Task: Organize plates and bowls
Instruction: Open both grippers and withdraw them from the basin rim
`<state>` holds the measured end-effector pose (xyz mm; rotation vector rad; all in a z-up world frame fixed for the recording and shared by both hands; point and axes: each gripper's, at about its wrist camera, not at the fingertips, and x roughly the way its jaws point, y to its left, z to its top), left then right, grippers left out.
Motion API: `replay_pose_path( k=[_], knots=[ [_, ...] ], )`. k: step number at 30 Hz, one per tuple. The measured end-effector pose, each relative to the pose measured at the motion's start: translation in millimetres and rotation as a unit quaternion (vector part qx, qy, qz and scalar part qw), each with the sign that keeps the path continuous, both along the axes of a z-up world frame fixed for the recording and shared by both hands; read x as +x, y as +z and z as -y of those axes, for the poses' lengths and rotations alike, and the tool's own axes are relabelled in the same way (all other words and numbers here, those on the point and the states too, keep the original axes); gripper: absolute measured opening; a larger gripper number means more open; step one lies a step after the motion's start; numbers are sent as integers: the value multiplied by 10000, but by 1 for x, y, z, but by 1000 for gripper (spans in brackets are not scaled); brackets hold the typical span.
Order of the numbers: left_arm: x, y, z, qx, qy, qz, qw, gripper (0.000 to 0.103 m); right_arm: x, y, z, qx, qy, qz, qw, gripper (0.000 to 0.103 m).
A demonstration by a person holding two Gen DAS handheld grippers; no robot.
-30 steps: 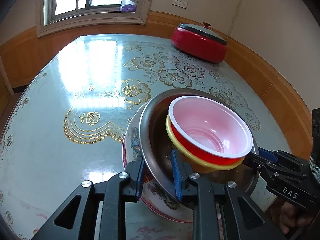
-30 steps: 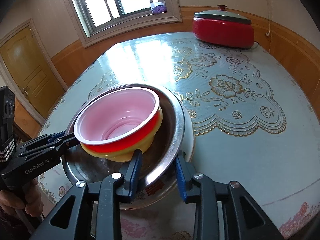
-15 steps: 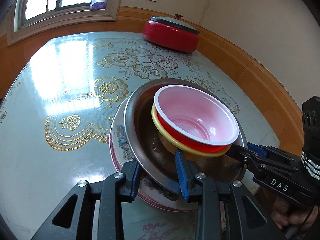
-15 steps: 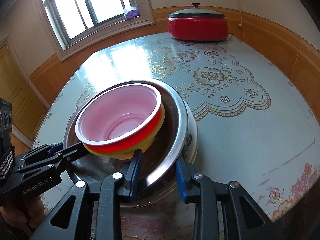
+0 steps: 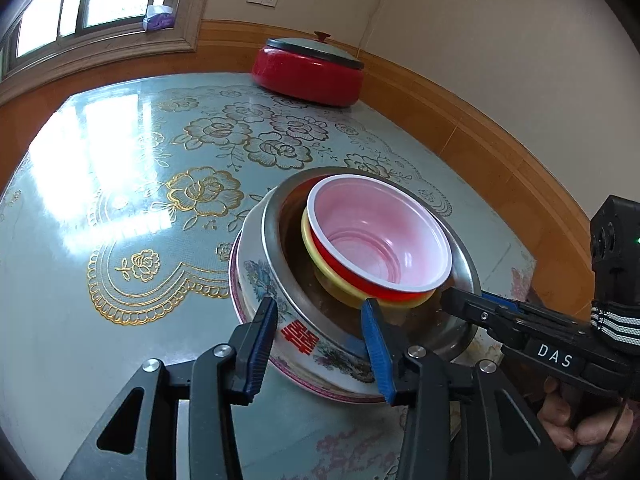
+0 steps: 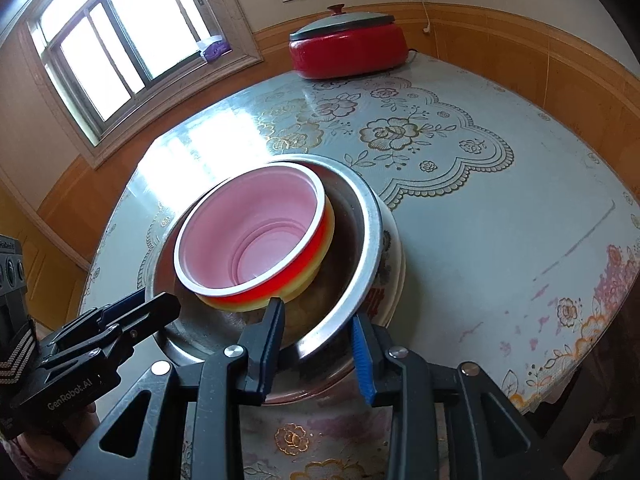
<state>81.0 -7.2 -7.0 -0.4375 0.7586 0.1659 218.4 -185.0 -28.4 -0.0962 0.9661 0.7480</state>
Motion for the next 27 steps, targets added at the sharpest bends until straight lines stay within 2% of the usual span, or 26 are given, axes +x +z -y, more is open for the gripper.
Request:
replay_pose_path(
  k=[6, 15, 17, 20, 22, 24, 25, 27],
  knots=[
    [-12, 3, -9, -69, -71, 127, 9999, 52, -18, 3, 6, 123, -366, 294, 9988, 34],
    [-26, 5, -12, 101, -145, 164, 9997, 58, -63, 12, 11, 54, -824, 1194, 9894, 35],
    [-29, 4, -12, 134, -62, 104, 9998, 60, -70, 13, 10, 0, -871, 1354, 9870, 35],
    [-33, 3, -13, 238, 102, 43, 9997, 61, -79, 17, 6, -14, -854, 1589, 9836, 42],
    [-38, 5, -10, 446, 253, 51, 9987, 62, -85, 20, 5, 37, -814, 1710, 9819, 44],
    [-45, 8, -6, 684, 372, 108, 9969, 73, -89, 24, 2, 25, -778, 1918, 9783, 59],
    [-47, 9, -3, 799, 447, 106, 9957, 81, -89, 28, -1, -7, -770, 2056, 9756, 61],
    [-51, 12, 1, 930, 549, 79, 9941, 86, -87, 41, -7, -137, -875, 2342, 9682, 62]
  ],
)
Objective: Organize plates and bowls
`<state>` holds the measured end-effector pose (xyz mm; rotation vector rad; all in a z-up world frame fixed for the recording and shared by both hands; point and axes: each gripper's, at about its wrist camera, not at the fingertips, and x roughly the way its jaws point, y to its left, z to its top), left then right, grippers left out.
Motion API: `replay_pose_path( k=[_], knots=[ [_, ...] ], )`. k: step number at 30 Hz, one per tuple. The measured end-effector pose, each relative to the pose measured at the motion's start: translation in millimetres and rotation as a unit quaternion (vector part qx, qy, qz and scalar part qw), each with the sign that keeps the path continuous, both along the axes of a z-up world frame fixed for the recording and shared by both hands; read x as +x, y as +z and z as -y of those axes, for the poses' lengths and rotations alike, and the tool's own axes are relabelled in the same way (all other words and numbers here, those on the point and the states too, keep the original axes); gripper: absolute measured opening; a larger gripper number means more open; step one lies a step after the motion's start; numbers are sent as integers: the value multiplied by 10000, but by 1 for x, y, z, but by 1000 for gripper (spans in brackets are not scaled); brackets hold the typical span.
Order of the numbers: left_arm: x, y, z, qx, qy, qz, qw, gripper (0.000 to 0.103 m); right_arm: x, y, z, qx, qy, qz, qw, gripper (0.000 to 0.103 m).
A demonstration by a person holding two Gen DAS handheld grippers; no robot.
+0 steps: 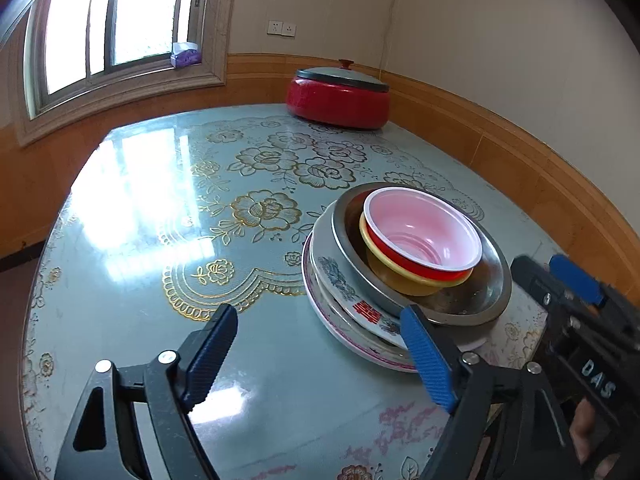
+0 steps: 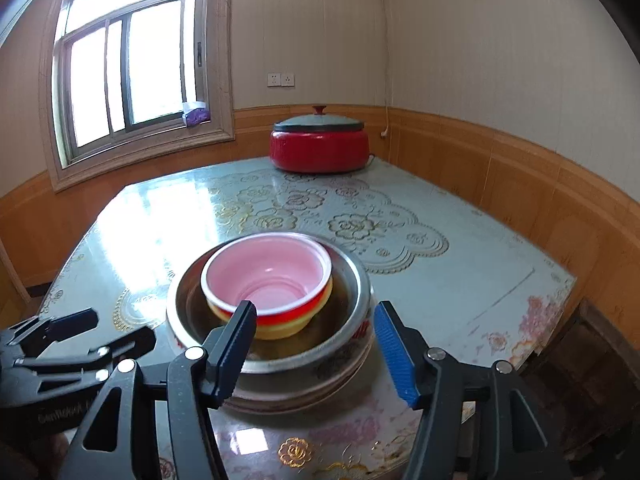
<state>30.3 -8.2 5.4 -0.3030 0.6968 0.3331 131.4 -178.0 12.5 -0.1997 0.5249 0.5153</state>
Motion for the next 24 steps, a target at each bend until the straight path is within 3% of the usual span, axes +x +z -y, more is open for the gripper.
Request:
replay_pose_path(
  k=[2, 3, 5, 7, 8, 11, 13, 18, 24],
  knots=[
    [-3, 1, 4, 96, 85, -46, 9999, 98, -4, 13, 0, 67, -136, 448, 9989, 62],
    [-4, 2, 7, 156, 123, -87, 9998, 100, -4, 16, 3, 198, -223, 519, 9982, 70],
    [-3, 2, 10, 220, 145, -198, 9995, 103, -1, 12, 9, 448, -367, 182, 9982, 84],
    [-7, 3, 12, 213, 129, -154, 9996, 103, -4, 2, 9, 345, -388, -30, 9986, 83],
    [-9, 2, 12, 224, 116, -117, 9996, 103, -10, -3, 7, 100, -465, 23, 9989, 83],
    [-9, -7, 14, 327, -28, -191, 9993, 103, -26, -8, 11, 19, -622, 75, 9980, 82],
    [-9, -11, 11, 239, -221, -132, 9994, 103, -35, -9, 13, 83, -769, 143, 9969, 82],
    [-10, -13, 1, 462, -350, 28, 9983, 103, -50, -8, 20, 364, -1132, 324, 9924, 83],
    [-13, -3, -16, 453, -462, 336, 9973, 103, -37, -15, 17, 314, -1574, -12, 9870, 83]
  ],
)
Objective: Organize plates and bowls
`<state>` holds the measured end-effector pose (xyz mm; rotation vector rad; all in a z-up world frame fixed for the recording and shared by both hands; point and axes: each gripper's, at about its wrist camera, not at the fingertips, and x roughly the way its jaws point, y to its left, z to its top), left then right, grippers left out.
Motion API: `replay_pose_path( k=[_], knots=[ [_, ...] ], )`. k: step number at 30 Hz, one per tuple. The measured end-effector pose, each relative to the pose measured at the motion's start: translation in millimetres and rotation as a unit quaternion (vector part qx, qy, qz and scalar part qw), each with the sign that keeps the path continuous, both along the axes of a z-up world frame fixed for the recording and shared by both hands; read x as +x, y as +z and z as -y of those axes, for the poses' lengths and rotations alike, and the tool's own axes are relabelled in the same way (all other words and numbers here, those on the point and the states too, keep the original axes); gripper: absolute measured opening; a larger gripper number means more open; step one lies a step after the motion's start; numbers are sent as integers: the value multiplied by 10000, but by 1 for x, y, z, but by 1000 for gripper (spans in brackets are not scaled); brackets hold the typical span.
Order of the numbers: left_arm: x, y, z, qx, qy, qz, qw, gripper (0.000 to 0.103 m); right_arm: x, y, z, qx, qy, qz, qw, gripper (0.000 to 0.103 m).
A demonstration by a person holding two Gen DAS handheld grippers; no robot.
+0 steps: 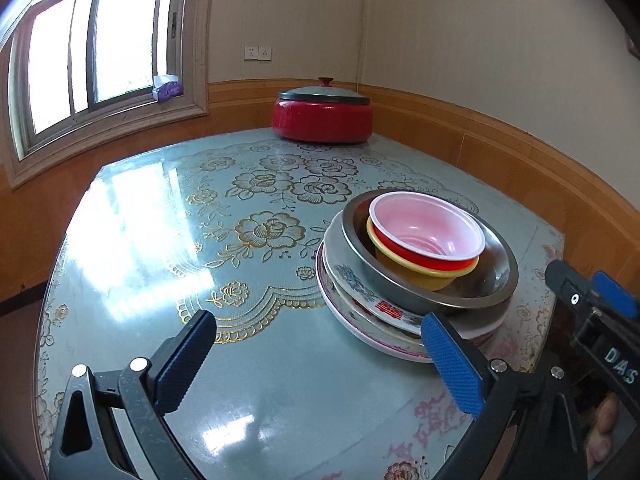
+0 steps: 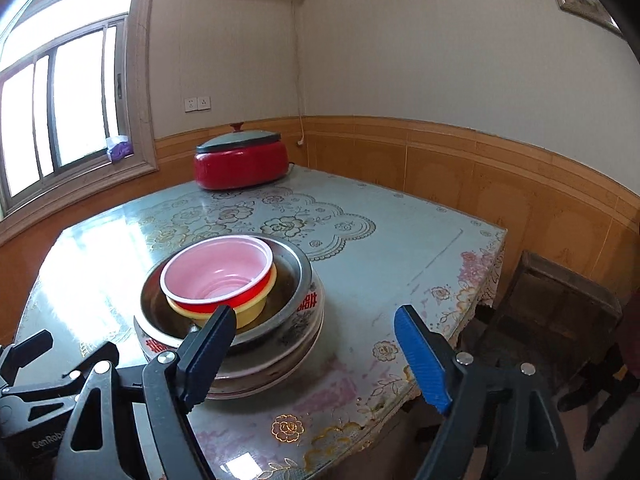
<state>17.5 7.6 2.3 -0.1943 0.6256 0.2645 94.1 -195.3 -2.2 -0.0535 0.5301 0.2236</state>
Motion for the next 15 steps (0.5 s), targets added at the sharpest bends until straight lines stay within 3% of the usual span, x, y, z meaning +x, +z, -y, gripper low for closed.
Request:
replay_pose_path(
  k=[6, 15],
  knots=[
    [3, -1, -8, -17, -52, 3, 10000, 103, 9, -15, -3, -154, -202, -456, 9986, 83],
    [10, -5, -12, -73, -84, 2, 9999, 103, 13, -16, -11, -220, -198, -468, 9985, 83]
  ],
)
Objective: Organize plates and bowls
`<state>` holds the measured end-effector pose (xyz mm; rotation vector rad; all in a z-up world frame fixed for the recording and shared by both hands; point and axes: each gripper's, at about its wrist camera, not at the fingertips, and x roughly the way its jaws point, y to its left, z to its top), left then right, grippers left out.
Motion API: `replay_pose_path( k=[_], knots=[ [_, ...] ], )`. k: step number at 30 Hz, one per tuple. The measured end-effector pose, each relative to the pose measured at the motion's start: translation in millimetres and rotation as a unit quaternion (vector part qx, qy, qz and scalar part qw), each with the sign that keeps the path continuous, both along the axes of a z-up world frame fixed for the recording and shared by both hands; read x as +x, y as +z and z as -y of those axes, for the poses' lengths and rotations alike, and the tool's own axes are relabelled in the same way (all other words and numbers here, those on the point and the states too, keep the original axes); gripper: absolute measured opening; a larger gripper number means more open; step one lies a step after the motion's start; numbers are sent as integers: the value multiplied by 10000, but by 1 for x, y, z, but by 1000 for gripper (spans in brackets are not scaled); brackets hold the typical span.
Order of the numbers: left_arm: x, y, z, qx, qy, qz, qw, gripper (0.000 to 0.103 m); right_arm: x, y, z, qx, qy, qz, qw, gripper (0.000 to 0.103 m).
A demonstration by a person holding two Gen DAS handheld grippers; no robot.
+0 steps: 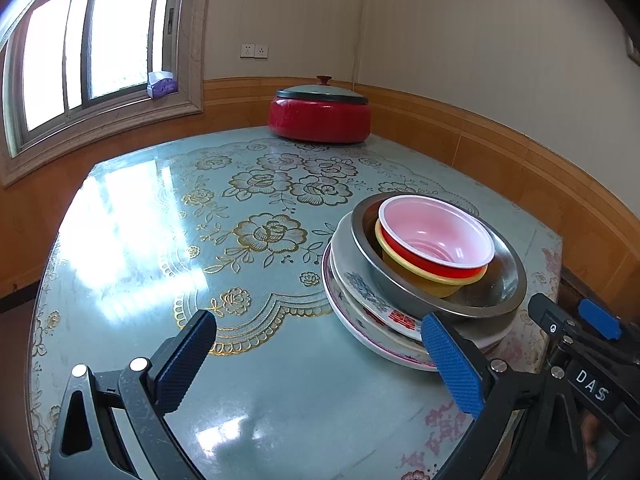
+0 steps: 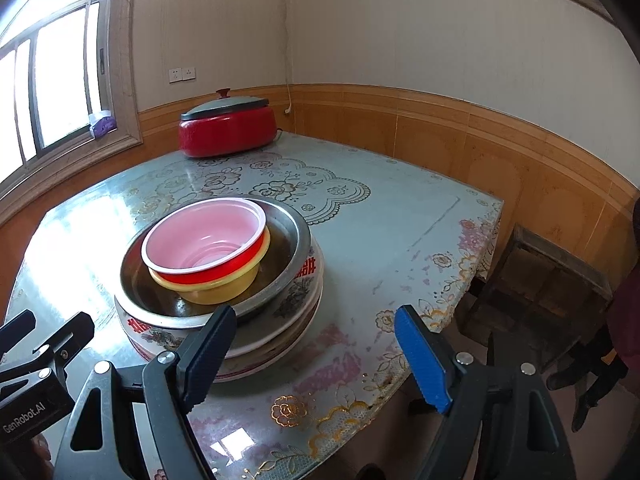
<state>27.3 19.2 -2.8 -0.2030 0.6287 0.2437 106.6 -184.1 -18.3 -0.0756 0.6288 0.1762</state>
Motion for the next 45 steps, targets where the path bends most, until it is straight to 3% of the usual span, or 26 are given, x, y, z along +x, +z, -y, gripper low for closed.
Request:
replay_pose_path(
  k=[14, 45],
  knots=[
    [-6, 5, 7, 54, -36, 113, 9999, 103, -5, 8, -4, 39, 140, 192, 9997, 83],
    [-9, 5, 8, -102, -67, 125, 9998, 103, -7, 5, -9, -17, 260, 157, 9995, 83]
  ],
)
